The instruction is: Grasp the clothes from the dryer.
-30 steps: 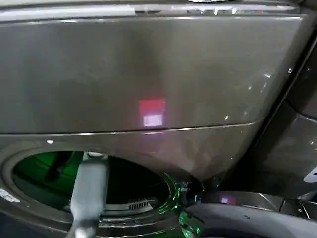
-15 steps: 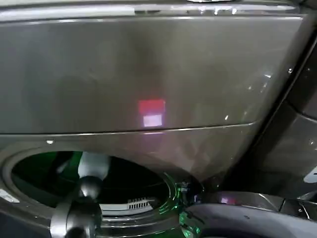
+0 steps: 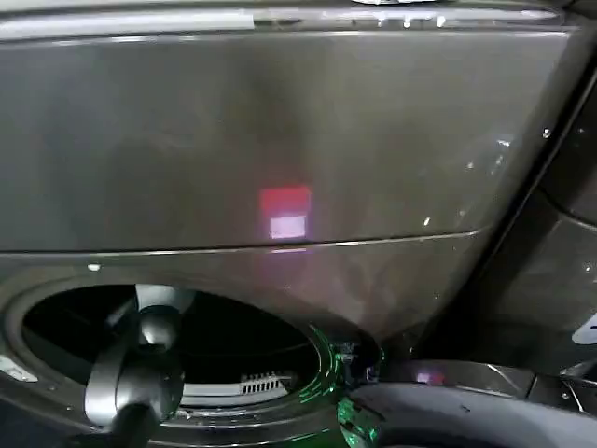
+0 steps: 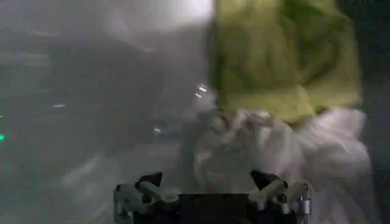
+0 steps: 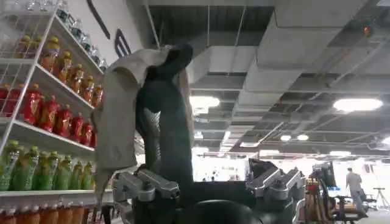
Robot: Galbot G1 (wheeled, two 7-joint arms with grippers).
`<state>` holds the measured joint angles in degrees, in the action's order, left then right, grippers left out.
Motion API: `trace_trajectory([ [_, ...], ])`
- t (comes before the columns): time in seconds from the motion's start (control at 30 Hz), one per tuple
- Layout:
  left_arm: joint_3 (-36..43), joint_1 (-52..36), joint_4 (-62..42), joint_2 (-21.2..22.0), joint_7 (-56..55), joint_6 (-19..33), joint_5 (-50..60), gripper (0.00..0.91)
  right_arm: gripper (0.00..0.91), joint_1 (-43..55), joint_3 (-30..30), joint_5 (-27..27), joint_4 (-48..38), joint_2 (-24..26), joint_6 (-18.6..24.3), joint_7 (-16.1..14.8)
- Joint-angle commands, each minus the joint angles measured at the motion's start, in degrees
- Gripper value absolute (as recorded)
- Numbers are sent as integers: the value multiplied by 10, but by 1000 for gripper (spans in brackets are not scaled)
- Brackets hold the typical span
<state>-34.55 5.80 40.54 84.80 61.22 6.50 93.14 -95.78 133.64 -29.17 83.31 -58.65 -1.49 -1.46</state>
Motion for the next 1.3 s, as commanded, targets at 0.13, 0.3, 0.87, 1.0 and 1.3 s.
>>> trace_trajectory([
  [0.13,6,4,3,5,-45,-4,2,907,907,4,-5,1,5,-10,1,0],
  [0.3,18,21,-11,6,-96,16,-58,907,907,8,-13,4,9,-18,2,-3],
  [0.87,2,22,-113,-12,-119,14,-117,648,907,7,-17,7,8,-15,1,-4],
  [1.0,-1,20,-114,-14,-119,16,-119,0,907,5,-16,6,7,-16,1,-4],
  [1.3,-15,31,-92,-10,-111,-11,-138,0,907,4,-15,6,8,-15,1,-4],
])
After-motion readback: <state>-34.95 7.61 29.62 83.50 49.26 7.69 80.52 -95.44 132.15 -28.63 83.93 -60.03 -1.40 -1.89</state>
